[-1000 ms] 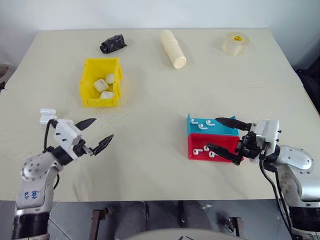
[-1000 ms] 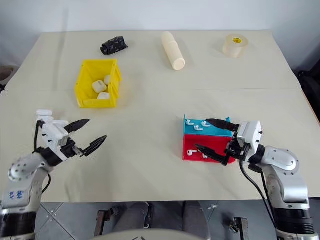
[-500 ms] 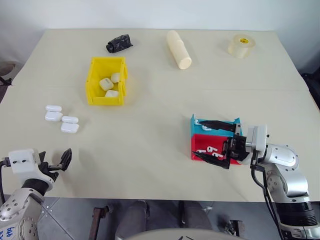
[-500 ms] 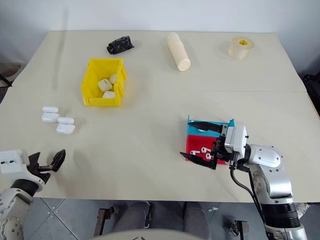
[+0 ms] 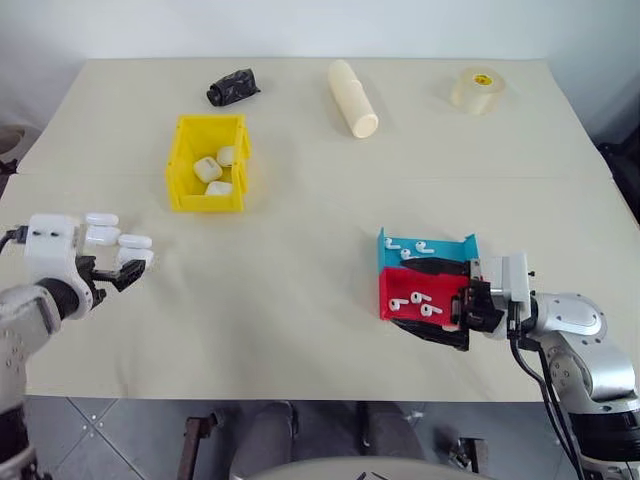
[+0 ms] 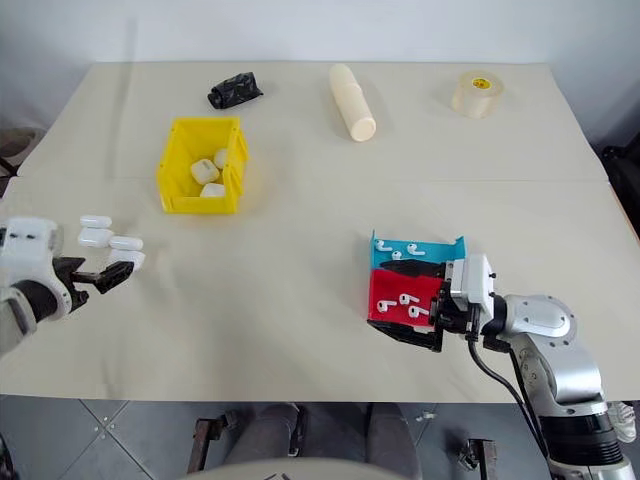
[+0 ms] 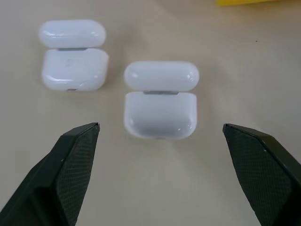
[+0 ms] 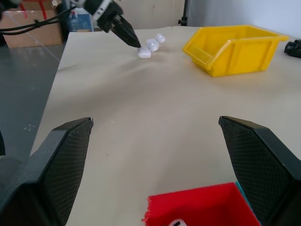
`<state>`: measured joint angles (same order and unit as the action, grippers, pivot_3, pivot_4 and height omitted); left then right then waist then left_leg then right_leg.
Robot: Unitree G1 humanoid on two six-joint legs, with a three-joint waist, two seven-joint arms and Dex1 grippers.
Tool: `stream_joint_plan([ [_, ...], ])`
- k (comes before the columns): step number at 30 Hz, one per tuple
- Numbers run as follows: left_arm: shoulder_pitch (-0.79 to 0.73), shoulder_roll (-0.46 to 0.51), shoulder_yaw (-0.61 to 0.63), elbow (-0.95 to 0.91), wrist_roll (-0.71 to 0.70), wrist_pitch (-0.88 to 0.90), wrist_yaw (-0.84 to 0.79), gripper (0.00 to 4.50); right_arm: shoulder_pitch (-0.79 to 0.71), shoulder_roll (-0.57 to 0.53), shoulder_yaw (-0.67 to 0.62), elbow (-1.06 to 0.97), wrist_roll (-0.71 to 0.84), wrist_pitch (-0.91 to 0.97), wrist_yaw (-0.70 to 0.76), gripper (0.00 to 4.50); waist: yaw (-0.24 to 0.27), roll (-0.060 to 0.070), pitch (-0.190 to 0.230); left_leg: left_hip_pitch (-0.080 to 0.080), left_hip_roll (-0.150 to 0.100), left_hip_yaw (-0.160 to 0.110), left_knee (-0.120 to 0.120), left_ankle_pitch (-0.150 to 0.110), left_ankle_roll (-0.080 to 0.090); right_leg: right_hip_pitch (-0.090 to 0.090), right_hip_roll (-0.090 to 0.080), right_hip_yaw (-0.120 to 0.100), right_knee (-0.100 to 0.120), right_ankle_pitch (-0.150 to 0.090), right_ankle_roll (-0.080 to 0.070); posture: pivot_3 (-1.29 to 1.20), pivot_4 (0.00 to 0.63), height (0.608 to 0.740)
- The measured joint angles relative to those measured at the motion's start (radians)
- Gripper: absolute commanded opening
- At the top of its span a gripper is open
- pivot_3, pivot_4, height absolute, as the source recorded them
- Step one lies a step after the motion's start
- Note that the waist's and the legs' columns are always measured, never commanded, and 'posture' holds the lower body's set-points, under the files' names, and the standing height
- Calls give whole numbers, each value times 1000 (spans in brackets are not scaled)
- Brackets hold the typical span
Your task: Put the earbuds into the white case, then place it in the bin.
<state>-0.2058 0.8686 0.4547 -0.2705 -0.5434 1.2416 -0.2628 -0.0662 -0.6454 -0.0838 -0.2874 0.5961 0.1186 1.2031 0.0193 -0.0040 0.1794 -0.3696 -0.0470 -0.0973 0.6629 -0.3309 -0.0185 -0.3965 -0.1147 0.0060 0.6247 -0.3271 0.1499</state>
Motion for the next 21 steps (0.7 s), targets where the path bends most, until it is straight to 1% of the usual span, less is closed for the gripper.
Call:
stream_joint_plan([
  [1,-49,34,-45,40,-1,28,-26,4472,1,1,3,-12,1,6,-5,4500,0,0,0,-1,0,0,0,0,0,-1,0,0,0,0,0,0,150,740],
  [4,-126,109,-143,118,2,69,-89,4472,8,1,2,-39,7,17,-17,4500,-8,0,0,-1,0,1,-1,0,0,-2,0,1,1,0,0,0,150,740],
  [6,-183,139,-220,186,25,80,-113,4472,13,1,2,-45,8,19,-21,4500,-11,0,0,-1,0,0,-1,0,0,-2,0,0,2,0,0,0,150,740],
  [8,-233,155,-266,249,53,80,-127,4472,15,2,3,-55,8,20,-25,4500,-13,0,0,-1,0,0,-1,0,0,-2,0,0,1,0,0,0,150,740],
  [15,-363,162,-405,402,106,103,-184,4472,40,8,4,-92,9,31,-56,4500,-18,0,0,-2,0,0,-1,0,-1,-2,1,0,4,0,0,0,150,740],
  [21,-407,164,-469,444,143,90,-228,4472,45,14,4,-106,8,34,-78,4500,-19,0,0,-2,0,0,0,0,0,-2,0,0,4,0,0,0,150,740],
])
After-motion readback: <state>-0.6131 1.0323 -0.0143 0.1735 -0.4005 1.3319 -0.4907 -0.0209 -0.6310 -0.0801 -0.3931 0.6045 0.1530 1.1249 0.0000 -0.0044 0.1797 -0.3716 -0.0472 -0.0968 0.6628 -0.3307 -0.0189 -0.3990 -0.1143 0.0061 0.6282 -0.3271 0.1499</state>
